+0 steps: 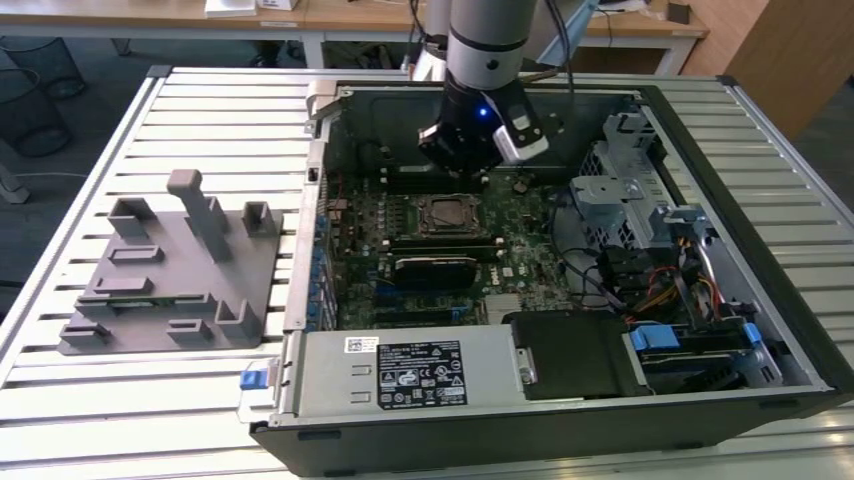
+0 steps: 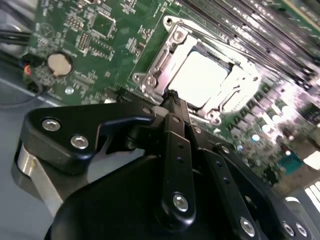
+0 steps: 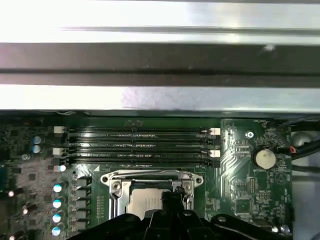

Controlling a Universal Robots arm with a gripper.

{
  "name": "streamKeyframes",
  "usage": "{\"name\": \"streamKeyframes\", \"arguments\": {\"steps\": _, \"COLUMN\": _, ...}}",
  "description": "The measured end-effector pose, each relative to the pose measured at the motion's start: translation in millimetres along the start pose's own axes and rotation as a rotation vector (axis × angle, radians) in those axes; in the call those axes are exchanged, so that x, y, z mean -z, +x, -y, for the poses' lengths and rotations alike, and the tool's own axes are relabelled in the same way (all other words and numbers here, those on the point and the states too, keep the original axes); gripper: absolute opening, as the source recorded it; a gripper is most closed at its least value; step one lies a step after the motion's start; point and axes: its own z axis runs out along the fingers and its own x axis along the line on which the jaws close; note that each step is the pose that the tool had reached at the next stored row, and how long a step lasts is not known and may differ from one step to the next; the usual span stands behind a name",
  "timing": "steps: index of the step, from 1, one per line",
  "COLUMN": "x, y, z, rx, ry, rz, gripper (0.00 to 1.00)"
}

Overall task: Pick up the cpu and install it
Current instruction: 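Install the second cpu locking lever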

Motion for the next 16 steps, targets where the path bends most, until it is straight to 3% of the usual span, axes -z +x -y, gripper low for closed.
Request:
{"name": "streamKeyframes", "arguments": {"steps": 2, "x": 4.5, "y": 0.1, "z": -0.3, "rx": 0.0, "ry": 0.0001, "rz": 0.0, "gripper": 0.11}}
{"name": "streamKeyframes", "arguments": {"steps": 10, "x": 7.7, "y": 0.2, "z": -0.4, "rx": 0.0, "ry": -0.0023, "rz": 0.0, "gripper": 0.11}}
{"name": "streamKeyframes", "arguments": {"steps": 16, "x": 19.5, "y": 0.2, "z": -1.1, "rx": 0.0, "ry": -0.003, "rz": -0.0001, "gripper": 0.11}}
